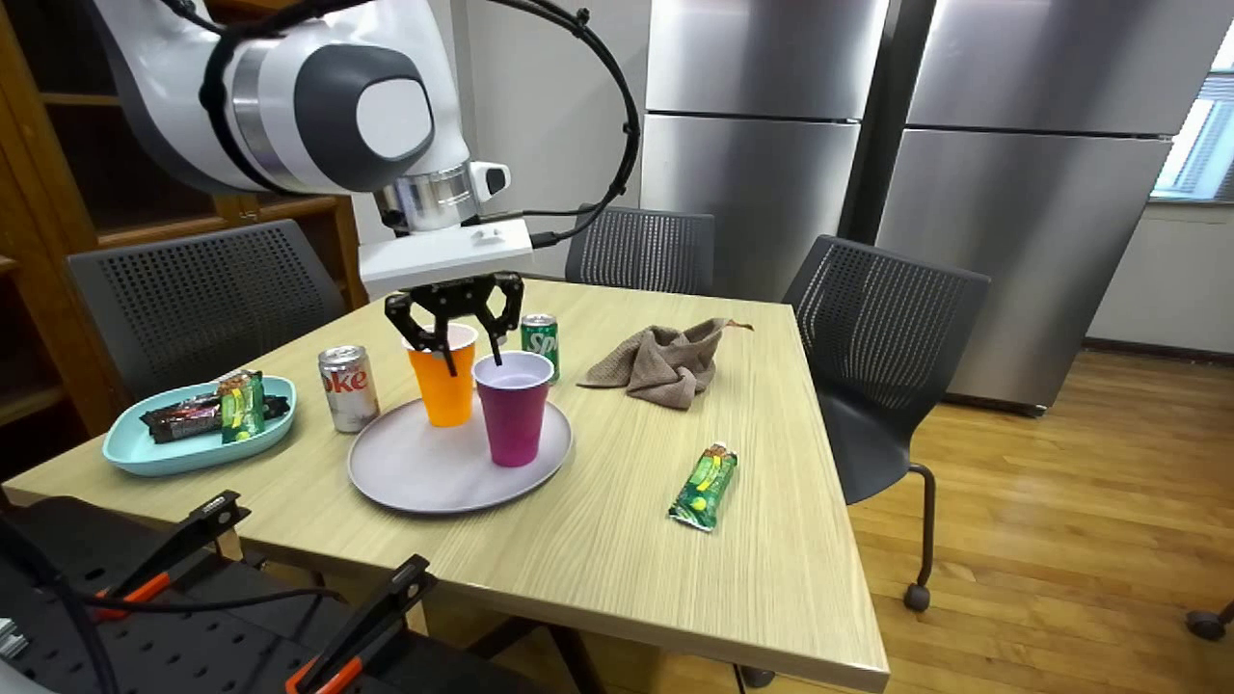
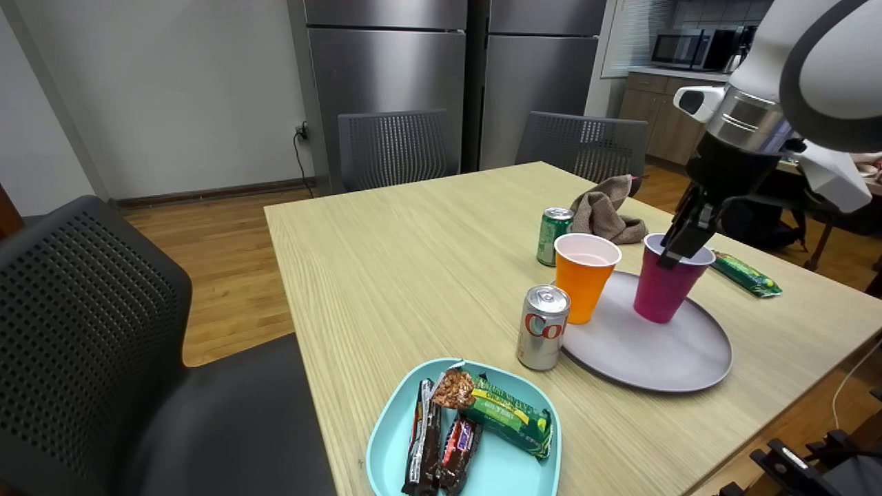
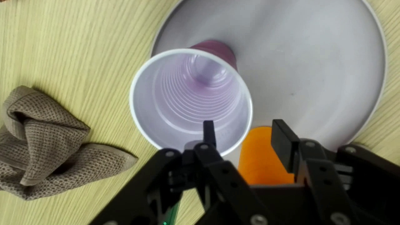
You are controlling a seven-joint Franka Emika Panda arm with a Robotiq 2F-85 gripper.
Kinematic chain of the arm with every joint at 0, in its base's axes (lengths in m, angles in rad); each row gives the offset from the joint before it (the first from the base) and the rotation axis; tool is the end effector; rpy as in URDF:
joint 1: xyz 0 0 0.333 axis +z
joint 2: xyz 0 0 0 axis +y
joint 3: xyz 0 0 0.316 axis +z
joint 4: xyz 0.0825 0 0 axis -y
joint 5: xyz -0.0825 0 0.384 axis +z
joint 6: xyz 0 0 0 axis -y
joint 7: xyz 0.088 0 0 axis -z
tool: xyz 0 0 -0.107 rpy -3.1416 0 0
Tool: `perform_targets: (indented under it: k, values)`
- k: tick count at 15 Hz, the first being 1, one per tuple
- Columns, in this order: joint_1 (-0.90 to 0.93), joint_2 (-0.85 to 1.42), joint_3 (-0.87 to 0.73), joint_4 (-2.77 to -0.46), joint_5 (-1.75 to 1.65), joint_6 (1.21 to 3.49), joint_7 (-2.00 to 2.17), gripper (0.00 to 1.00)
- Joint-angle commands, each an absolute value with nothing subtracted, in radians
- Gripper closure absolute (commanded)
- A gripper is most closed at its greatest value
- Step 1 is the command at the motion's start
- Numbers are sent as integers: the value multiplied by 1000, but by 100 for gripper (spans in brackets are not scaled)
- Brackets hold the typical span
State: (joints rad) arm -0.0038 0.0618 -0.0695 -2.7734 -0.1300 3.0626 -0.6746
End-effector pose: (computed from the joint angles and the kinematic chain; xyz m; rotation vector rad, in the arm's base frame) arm 0.4052 -0.0199 0.2175 2.8176 1.0772 0.3037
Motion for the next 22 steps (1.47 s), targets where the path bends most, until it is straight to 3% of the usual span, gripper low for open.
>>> perform_targets:
  k: [1,3,4,15,22]
  values:
    - [-27,10,-6,-2773,9,3004,-765,17]
    - [-22,-13,-1,-2773,79,2984,-796,2]
    - [-18,-32,-3,-2785,106,2981,-807,0]
    - [-21,-251,-194,-2780,204,2754,-763,0]
    - [-73,-222,-334,-2671,229,2693,-697,0]
